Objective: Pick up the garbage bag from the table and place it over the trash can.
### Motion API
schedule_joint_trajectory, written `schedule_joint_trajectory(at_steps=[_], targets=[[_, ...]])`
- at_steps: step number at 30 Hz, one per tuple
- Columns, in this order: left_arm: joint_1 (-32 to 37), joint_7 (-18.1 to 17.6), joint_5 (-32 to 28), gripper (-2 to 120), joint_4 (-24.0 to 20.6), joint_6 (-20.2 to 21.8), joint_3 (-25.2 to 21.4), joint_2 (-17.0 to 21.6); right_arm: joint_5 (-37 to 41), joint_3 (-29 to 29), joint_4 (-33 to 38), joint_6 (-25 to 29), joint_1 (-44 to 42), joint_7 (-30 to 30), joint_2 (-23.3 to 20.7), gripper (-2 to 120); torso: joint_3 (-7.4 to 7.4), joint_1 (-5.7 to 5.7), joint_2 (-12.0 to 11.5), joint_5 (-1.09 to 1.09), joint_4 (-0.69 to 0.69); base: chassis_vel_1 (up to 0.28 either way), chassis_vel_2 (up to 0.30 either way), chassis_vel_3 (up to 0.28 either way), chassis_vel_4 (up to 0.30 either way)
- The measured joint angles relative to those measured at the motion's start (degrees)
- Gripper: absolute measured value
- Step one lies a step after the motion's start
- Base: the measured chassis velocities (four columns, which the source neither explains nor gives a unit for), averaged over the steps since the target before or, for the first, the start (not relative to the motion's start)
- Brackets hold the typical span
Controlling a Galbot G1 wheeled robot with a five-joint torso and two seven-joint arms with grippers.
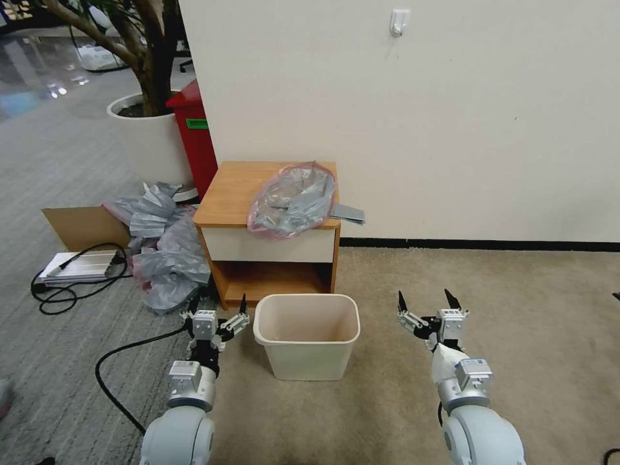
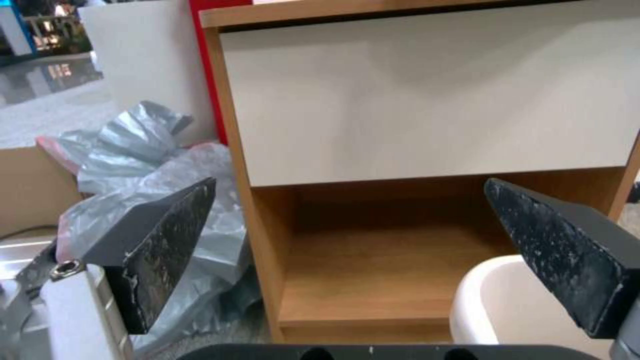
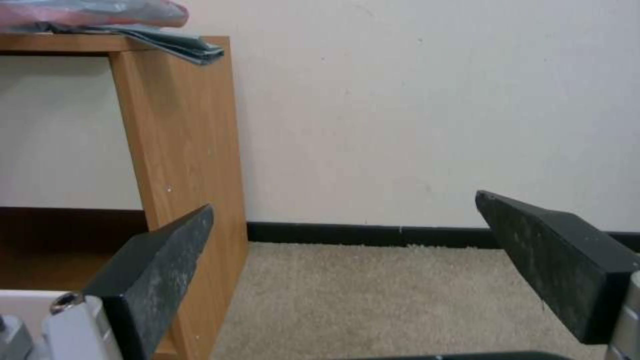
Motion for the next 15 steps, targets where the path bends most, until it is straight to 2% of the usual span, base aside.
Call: schedule_joint_trajectory(at_steps=[15], targets=[[0.00,0.00,0.00,100,0.00,0.00,0.00,0.00,0.00,0.00,0.00,0.00,0.00,0.00,0.00,100,0.00,0.00,0.00,0.00,0.00,0.000,0.000,0.000,0.000]])
